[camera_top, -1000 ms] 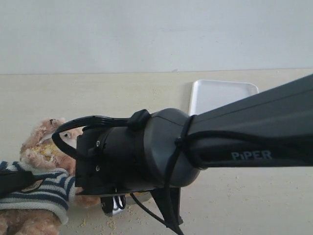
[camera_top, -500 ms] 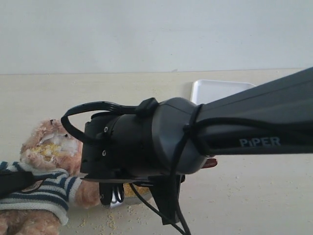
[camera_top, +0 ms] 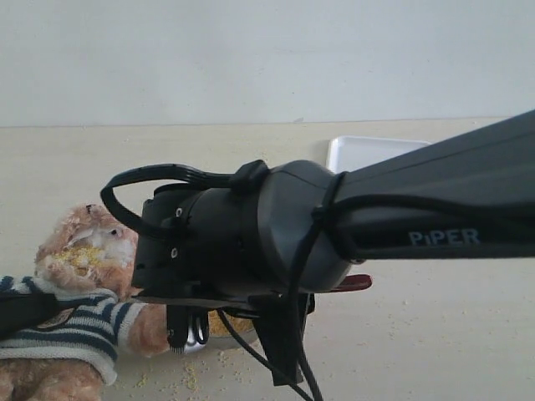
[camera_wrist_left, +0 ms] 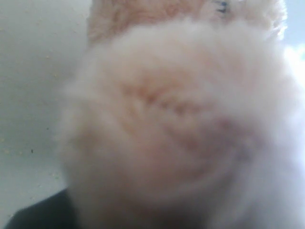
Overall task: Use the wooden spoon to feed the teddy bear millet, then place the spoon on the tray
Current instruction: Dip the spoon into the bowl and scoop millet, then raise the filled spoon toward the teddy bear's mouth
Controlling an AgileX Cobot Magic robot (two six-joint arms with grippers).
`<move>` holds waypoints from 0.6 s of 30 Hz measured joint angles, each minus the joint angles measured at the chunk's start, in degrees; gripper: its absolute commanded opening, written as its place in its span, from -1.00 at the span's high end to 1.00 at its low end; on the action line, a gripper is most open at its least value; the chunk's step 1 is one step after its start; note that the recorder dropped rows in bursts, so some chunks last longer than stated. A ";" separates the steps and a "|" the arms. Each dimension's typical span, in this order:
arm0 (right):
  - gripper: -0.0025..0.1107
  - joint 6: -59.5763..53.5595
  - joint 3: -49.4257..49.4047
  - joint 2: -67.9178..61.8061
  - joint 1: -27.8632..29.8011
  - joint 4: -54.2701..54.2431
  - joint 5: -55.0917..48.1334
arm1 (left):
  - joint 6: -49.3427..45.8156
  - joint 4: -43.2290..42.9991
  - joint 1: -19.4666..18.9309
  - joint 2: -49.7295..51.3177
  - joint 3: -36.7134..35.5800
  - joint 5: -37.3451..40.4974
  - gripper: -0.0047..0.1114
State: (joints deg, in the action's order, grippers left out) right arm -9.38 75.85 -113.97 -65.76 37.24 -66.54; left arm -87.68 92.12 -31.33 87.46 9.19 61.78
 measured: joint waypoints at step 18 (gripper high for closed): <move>0.96 -0.89 0.03 0.63 3.85 -6.43 1.05 | -0.19 0.00 0.00 0.00 0.00 0.00 0.83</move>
State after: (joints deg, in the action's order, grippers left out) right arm -10.26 75.88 -113.34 -61.91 30.82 -65.50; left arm -87.88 92.12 -31.33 87.46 9.19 61.78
